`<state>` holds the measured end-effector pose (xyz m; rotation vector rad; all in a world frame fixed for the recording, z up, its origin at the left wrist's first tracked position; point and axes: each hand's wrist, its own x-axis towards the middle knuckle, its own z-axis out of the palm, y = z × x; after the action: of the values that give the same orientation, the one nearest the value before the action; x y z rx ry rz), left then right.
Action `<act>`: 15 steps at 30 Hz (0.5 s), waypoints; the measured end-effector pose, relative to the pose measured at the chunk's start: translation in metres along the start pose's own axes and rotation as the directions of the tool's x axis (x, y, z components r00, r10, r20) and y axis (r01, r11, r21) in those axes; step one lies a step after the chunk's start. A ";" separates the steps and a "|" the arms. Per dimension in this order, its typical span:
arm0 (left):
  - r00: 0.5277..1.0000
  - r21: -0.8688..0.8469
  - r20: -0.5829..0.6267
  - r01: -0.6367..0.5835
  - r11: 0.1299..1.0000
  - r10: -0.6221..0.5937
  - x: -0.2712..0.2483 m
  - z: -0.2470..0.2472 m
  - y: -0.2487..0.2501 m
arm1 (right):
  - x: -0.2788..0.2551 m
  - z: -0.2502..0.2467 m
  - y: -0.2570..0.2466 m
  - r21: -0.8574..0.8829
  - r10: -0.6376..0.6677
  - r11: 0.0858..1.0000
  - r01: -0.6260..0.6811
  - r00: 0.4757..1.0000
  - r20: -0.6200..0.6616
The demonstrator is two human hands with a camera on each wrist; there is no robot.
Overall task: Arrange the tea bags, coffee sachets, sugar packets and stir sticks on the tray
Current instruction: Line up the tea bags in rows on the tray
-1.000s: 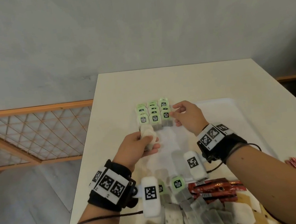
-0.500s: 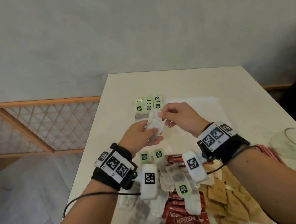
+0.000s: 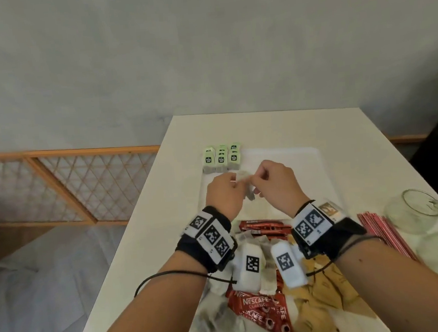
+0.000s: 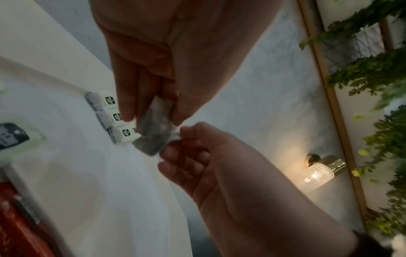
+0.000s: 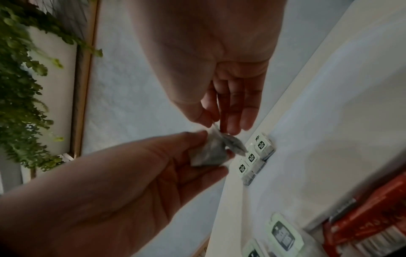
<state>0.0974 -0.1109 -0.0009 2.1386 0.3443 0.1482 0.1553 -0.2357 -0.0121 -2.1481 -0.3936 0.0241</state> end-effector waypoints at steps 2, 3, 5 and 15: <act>0.998 -0.042 0.025 -0.052 0.998 0.053 0.002 0.007 0.000 | 0.000 -0.002 0.001 0.040 0.000 0.999 0.001 1.000 -0.023; 0.997 -0.068 0.038 -0.068 0.995 0.071 0.003 0.008 -0.002 | 0.001 -0.003 0.001 0.062 0.003 0.998 -0.001 1.000 -0.029; 0.995 -0.116 0.059 -0.076 0.990 0.083 0.009 0.009 -0.006 | 0.001 -0.006 0.001 0.095 0.010 0.995 -0.008 1.000 -0.020; 0.985 -0.254 0.168 0.078 0.964 -0.035 0.054 -0.010 -0.012 | 0.036 0.005 0.021 0.185 0.103 0.978 -0.096 0.994 -0.024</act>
<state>0.1440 -0.0806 -0.0066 1.8644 0.2743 -0.0142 0.1942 -0.2323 -0.0276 -1.9812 -0.2539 0.0784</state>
